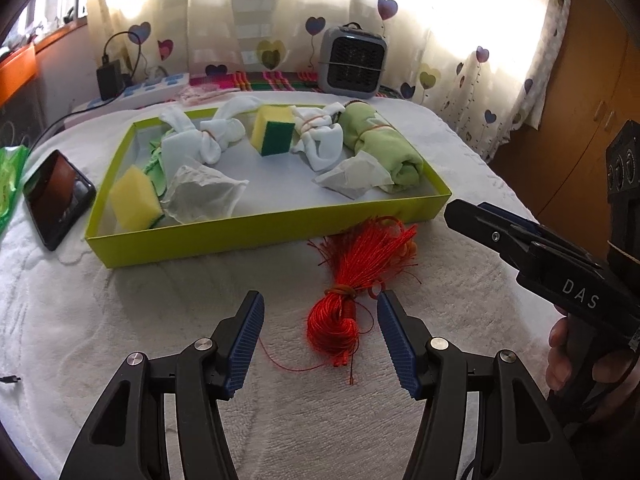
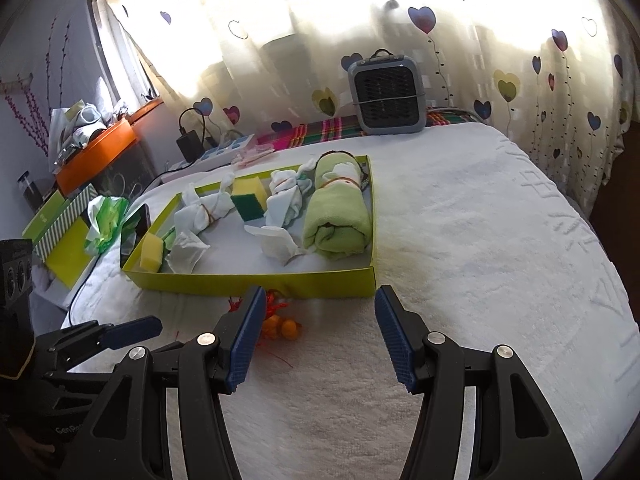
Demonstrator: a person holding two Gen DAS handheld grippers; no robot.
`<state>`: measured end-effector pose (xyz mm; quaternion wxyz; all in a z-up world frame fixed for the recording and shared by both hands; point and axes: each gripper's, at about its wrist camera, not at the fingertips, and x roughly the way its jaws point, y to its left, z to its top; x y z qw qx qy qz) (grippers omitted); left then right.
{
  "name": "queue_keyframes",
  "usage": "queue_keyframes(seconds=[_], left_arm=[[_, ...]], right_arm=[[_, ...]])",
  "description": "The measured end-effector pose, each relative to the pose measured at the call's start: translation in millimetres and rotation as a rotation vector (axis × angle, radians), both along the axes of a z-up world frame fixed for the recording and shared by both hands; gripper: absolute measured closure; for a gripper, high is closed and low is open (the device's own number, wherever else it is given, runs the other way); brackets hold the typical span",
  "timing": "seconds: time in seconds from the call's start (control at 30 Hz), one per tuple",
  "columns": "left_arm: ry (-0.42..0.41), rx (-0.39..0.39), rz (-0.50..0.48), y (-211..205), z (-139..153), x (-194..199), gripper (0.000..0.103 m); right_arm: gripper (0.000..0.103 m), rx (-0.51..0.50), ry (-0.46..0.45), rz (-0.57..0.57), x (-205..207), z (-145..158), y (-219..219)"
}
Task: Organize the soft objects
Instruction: 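Lower the left tool onto the red tassel and close on it, then close right tool on the small orange toy while left tool holds the red tassel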
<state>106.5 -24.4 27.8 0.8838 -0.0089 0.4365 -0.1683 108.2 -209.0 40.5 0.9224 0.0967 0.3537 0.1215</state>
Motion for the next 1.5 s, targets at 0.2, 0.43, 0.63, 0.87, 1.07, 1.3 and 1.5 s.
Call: queue_keyframes(seconds=[0.2,0.43,0.63,0.87,1.07,1.3,1.5], left_arm=[[0.014,0.033,-0.024,-12.1,-5.9,3.3,0.045],[0.029,0.083,-0.037,-21.9,-14.7,11.7,0.045],[0.023,0.110,-0.030,-24.8,-16.7,16.2,0.045],[0.013,0.121,-0.014,-22.1,-16.1,18.0,0.064],[0.012,0.105,0.005,-15.7,-15.9,19.5,0.077],[0.017,0.061,0.033,-5.2,-15.3,16.4,0.085],[0.010,0.035,0.057,5.7,-12.3,8.2,0.085]], right_arm=[[0.045,0.021,-0.002,-0.014,-2.0,-0.4,-8.3],[0.045,0.035,0.006,-0.018,-2.0,-2.6,-13.8],[0.045,0.043,0.012,-0.020,-1.1,-3.5,-16.1],[0.045,0.037,0.017,-0.015,-1.5,-5.0,-13.9],[0.045,0.028,0.023,-0.012,-1.8,-6.1,-11.2],[0.045,0.017,0.037,-0.010,-0.2,-8.8,-8.8],[0.045,0.005,0.046,0.008,0.3,-10.0,-2.6]])
